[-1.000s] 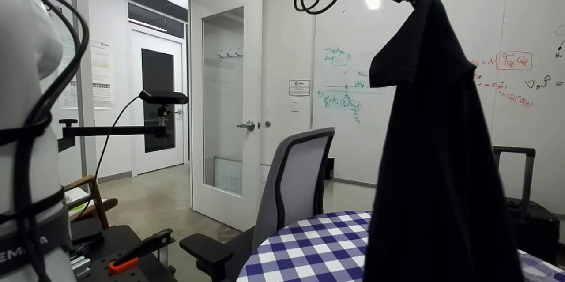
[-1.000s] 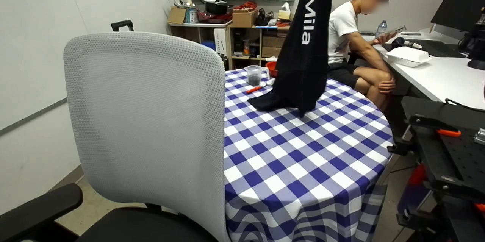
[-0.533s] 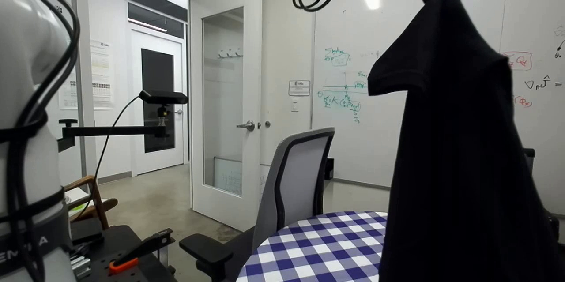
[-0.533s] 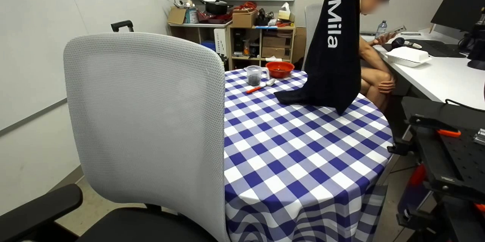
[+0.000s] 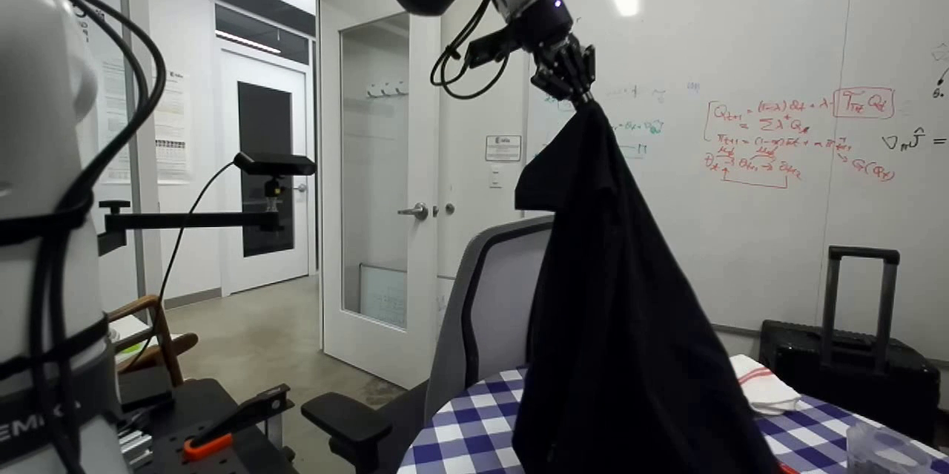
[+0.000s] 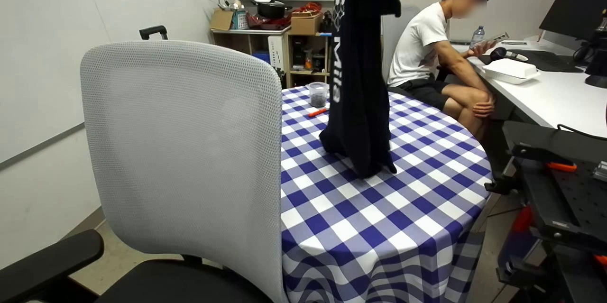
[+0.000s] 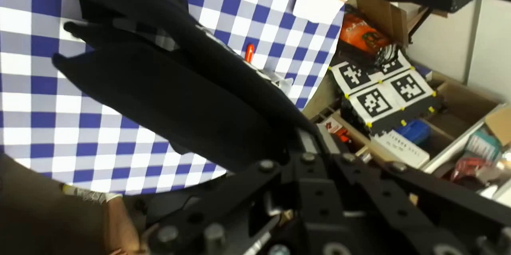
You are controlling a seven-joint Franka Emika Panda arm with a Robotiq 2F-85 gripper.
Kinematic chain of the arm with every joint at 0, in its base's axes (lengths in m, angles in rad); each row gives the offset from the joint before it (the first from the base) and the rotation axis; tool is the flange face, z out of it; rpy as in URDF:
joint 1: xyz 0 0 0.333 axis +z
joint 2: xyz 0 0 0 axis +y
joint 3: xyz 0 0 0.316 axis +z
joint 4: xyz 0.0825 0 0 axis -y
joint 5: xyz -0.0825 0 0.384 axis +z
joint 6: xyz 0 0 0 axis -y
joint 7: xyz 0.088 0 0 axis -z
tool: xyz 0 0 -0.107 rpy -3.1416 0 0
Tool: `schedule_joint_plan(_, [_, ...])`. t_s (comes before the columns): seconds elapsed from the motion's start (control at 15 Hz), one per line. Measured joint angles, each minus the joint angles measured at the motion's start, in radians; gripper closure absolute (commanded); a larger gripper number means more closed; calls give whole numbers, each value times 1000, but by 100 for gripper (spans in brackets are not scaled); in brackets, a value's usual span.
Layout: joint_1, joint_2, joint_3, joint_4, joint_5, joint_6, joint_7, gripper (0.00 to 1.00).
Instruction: Pick up the black cloth from the chair and put it on the table
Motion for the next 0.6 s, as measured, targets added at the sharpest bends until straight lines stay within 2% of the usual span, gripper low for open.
schedule_joint_plan(0.33, [79, 211, 16, 81, 8, 137, 15, 97])
schedule_joint_plan(0.6, [139, 452, -20, 225, 39, 279, 5, 97])
